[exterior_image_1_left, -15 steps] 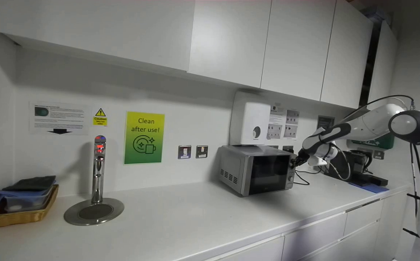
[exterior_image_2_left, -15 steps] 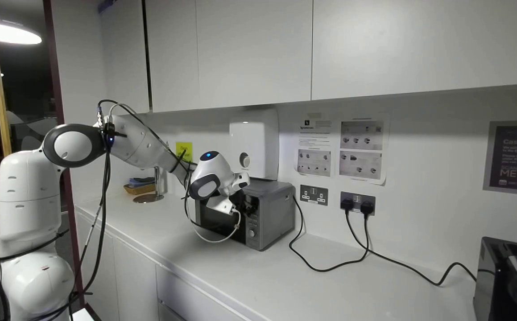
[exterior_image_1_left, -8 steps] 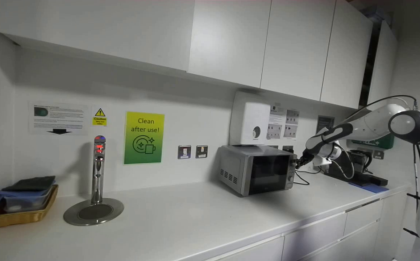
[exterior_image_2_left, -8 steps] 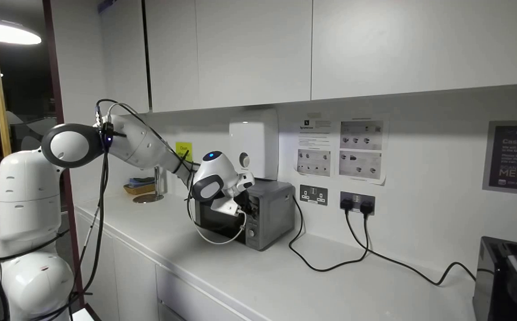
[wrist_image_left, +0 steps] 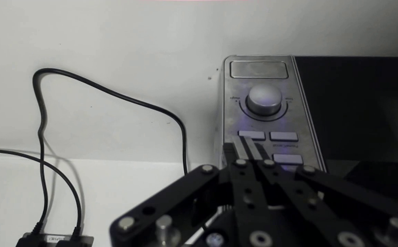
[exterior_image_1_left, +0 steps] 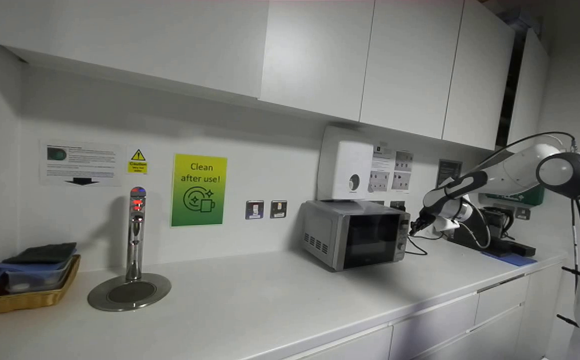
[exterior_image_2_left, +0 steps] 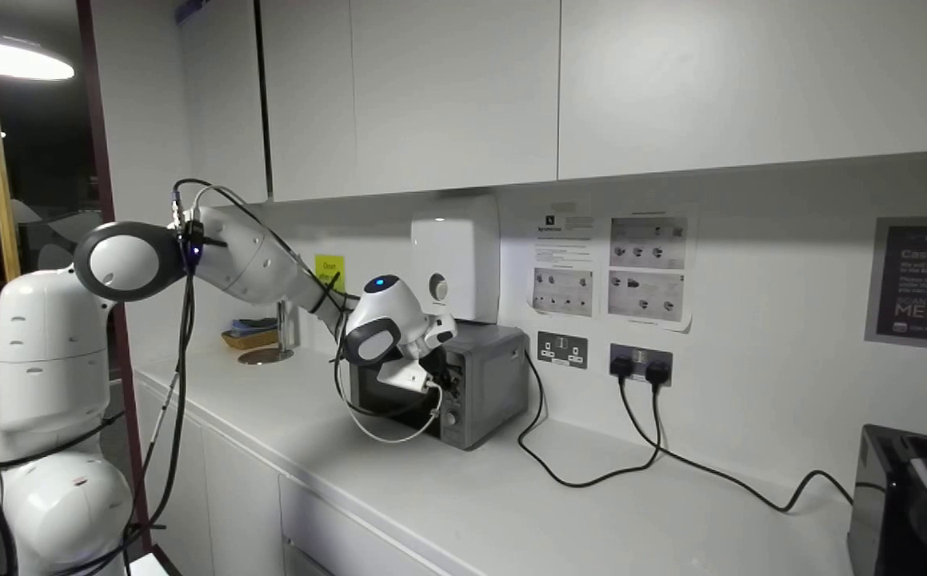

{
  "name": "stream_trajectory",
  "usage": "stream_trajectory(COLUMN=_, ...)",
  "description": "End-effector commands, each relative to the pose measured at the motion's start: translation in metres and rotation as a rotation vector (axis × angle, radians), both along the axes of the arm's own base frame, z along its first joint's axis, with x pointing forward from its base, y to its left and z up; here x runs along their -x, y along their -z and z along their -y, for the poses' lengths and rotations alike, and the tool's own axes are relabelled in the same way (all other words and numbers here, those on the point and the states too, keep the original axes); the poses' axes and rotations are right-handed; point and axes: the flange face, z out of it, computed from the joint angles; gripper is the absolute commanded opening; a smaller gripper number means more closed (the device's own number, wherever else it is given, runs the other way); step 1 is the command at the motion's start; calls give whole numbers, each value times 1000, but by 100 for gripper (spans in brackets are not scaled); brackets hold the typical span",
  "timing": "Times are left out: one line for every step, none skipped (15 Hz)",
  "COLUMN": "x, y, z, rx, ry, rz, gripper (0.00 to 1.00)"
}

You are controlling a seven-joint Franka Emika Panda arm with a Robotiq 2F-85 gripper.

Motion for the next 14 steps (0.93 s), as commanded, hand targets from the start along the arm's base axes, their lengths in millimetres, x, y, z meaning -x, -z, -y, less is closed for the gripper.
stream_trajectory(x=5, y=-4, z=-10, rx=-29, ry=-23, rz=10, gripper=0)
stream_trajectory(x=4, y=-5, z=-14, rx=-39, ry=-22, rz=15, gripper=0)
stream_trajectory(x=1, y=-4, z=-20, rx=-50, ry=-22, rz=19, gripper=0)
stream_trajectory(x=-1, y=-5, z=-26, rx=-65, ry=-18, rz=26, gripper=0)
stream_trajectory(x=-3, y=-5, z=-31, rx=-79, ry=-15, rz=23, gripper=0)
stream_trajectory(x=-3, y=-5, z=-36, rx=-87, ry=-19, rz=25, gripper=0)
stream_trajectory(x=-3, y=-4, z=-40, rx=-91, ry=-25, rz=28, gripper=0)
stream_trajectory(x=-5, y=-4, z=-44, rx=-97, ry=-26, rz=32, gripper=0)
stream_trajectory(x=-6, y=-4, z=-48, rx=-105, ry=-25, rz=36, gripper=0)
stream_trajectory(x=-8, y=-5, z=-51, rx=-111, ry=-22, rz=39, gripper=0)
stream_trajectory(x=-9, y=-6, z=-52, rx=-113, ry=-21, rz=42, gripper=0)
stream_trajectory(x=-10, y=-7, z=-54, rx=-115, ry=-20, rz=46, gripper=0)
stream_trajectory(x=-10, y=-9, z=-55, rx=-116, ry=-19, rz=50, gripper=0)
stream_trajectory(x=-10, y=-10, z=-54, rx=-112, ry=-16, rz=52, gripper=0)
